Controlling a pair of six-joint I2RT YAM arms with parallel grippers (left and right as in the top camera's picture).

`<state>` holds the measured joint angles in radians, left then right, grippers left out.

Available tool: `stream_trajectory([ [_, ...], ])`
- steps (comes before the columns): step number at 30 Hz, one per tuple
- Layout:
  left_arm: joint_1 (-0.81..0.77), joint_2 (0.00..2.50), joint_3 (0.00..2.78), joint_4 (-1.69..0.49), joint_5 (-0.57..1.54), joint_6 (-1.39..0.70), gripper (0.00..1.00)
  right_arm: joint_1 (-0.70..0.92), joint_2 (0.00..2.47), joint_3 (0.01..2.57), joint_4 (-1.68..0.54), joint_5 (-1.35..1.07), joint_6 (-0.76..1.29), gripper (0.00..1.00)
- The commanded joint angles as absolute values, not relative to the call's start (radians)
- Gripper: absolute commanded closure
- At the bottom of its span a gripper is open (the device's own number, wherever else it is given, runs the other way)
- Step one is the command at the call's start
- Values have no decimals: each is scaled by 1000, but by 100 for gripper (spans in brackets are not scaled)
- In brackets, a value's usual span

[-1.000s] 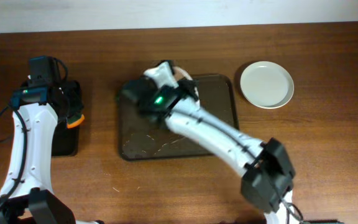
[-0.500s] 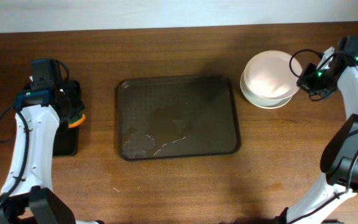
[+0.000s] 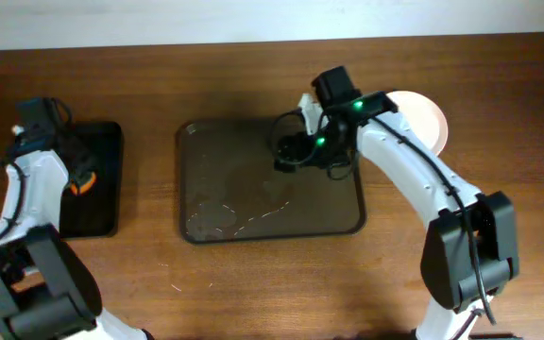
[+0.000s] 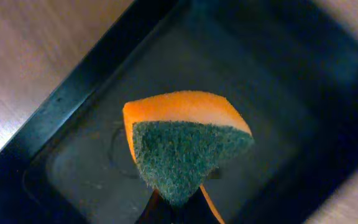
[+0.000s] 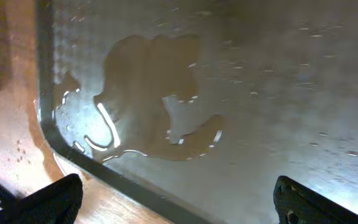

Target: Clean dirty plates on tray and stack at the side

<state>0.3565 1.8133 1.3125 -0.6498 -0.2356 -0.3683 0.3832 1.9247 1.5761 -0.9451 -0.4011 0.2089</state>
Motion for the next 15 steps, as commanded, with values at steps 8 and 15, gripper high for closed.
stream_trajectory([
  [8,413,1768,1319,-670,-175,-381,32,419,1469,1576,-1096,-154,226,2],
  [15,413,1386,1319,-802,198,-381,0,420,1201,1533,-1164,-38,224,2],
])
